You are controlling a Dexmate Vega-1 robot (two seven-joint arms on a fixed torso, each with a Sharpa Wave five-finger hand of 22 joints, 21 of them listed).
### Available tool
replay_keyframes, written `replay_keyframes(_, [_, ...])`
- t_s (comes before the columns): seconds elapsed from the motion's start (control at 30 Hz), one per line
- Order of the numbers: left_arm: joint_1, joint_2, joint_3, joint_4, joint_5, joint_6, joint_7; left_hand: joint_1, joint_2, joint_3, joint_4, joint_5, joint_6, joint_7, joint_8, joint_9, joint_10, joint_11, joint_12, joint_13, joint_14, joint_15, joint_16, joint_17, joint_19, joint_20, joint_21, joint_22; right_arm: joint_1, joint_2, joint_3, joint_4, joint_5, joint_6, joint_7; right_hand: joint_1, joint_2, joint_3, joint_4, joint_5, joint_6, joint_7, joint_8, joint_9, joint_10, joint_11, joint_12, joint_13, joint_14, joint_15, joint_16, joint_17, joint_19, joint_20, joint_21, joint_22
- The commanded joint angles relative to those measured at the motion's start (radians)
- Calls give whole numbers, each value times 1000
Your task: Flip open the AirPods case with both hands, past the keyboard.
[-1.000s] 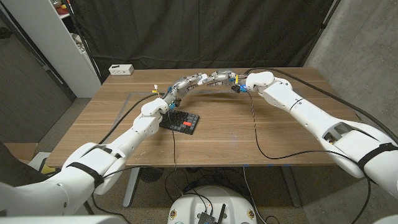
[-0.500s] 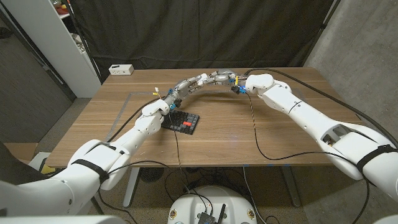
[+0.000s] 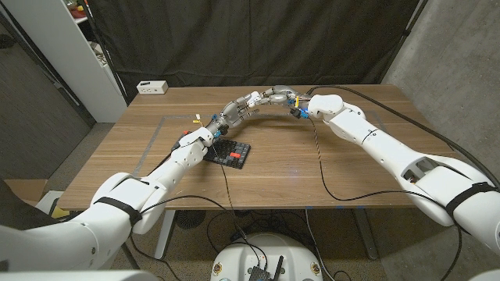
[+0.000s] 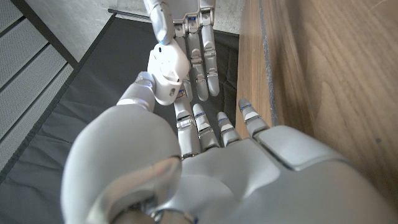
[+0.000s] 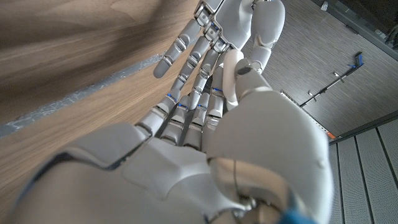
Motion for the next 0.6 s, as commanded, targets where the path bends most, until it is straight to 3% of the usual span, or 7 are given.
replay_keyframes(0.03, [-11, -17, -39, 28, -71, 96, -81, 67, 68, 11, -18, -6, 93, -41, 19, 44, 2, 3, 4, 5, 9, 2, -2, 0, 2, 4, 8, 4, -9, 11, 2, 26, -33, 62, -39, 59, 33, 27, 17, 9, 52, -179, -12, 32, 53, -52, 13, 7, 24, -159, 17, 11, 13, -22, 2, 5])
replay_keyframes(0.27, [-33, -29, -65, 72, -111, 161, -150, 70, 68, 12, -20, -11, 95, -34, 22, 52, 2, 8, 3, 5, 8, 3, -4, 0, 2, 4, 9, 4, -23, 24, 5, 48, -83, 153, -112, 80, 33, 33, 25, 8, 75, -179, -39, -1, 108, -68, 27, 16, 81, -184, 67, 38, 63, -48, 21, 9])
replay_keyframes(0.43, [-26, -23, -81, 56, -134, 216, -169, 72, 68, 14, -22, -13, 97, -30, 24, 58, 1, 5, 2, 5, 5, 4, -5, 0, 0, 3, 9, 5, -20, 37, 7, 82, -104, 209, -136, 95, 32, 34, 26, 7, 86, -180, -58, -23, 141, -68, 34, 22, 123, -189, 108, 64, 95, -67, 34, 13])
replay_keyframes(0.6, [-16, -19, -90, 39, -147, 243, -168, 74, 68, 15, -24, -15, 103, -26, 27, 65, -2, 6, 0, 5, 4, 4, -6, 0, -2, 2, 9, 5, -15, 50, 11, 113, -102, 235, -136, 110, 33, 35, 25, 7, 116, -186, -62, -37, 173, -68, 41, 27, 135, -190, 129, 85, 105, -71, 39, 16])
